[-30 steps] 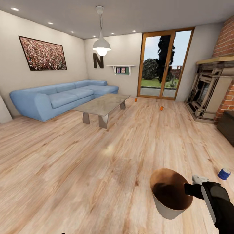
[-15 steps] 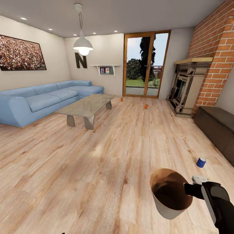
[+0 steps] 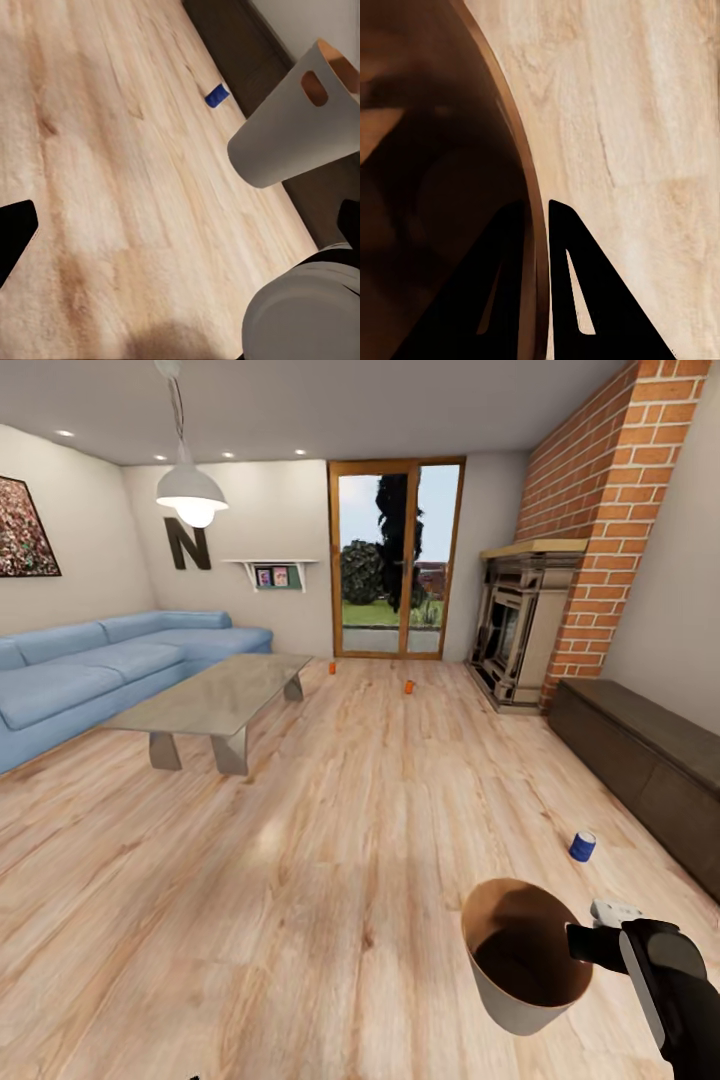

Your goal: Put the three can of soda from the living room inside the tash can in the kitchen.

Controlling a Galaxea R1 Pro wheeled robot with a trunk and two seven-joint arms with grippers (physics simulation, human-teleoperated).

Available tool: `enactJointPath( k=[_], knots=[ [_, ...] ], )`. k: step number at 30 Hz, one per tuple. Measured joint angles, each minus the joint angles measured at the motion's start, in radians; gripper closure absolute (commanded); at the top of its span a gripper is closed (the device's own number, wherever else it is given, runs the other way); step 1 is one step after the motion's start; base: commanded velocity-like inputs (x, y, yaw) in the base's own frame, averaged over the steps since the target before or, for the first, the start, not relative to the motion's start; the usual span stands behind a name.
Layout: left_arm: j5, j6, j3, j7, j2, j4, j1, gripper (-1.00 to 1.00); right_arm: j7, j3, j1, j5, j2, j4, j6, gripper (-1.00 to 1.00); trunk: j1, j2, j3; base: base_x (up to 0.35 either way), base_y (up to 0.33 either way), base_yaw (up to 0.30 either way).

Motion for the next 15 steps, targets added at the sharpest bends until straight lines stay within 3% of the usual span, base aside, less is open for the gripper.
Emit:
enactJointPath(
  k=[10, 15],
  knots=[
    [0.0, 0.0, 0.0, 0.0, 0.0, 0.0, 0.0, -1.0, 0.0, 0.0, 0.0, 0.0, 0.0, 0.0, 0.0, 1.0, 0.0, 0.0, 0.0, 0.289, 0.227, -0.29],
    [0.0, 0.0, 0.0, 0.0, 0.0, 0.0, 0.0, -1.0, 0.0, 0.0, 0.0, 0.005, 0.0, 0.0, 0.0, 1.0, 0.0, 0.0, 0.0, 0.289, 0.227, -0.074]
  ],
)
